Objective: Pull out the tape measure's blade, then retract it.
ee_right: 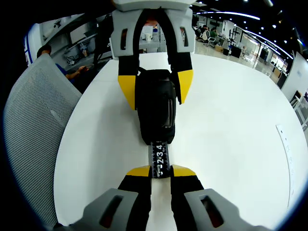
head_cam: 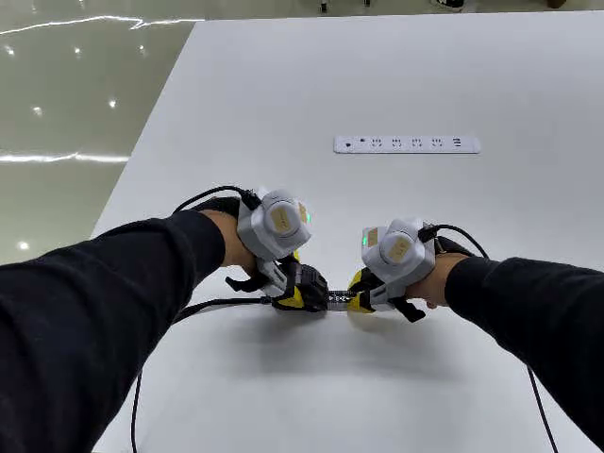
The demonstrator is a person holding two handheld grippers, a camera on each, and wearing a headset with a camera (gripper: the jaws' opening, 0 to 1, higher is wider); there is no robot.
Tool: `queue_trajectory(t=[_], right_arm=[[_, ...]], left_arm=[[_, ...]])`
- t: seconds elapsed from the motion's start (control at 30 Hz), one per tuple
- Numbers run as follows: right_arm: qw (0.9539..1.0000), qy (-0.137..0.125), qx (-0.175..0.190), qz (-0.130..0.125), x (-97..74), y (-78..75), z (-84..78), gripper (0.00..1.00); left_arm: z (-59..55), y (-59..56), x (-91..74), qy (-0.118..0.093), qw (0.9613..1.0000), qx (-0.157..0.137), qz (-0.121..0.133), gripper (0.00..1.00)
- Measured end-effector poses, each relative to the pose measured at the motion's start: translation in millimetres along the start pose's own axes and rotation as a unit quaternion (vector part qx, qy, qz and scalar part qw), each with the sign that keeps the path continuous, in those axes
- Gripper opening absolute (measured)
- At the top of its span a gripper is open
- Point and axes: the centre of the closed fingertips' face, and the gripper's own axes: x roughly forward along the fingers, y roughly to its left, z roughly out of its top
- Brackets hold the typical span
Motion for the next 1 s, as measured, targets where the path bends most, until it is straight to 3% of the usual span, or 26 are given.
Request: queue_trajectory(t=[1.0], right_arm=[[0.9996,0.021,0.016,-0.011,-25.9,-2.2,-36.7,0.10]], left_arm=[[0.9,0.9,0.4,-0.013,0.9999,-0.003,0.009,0.32]])
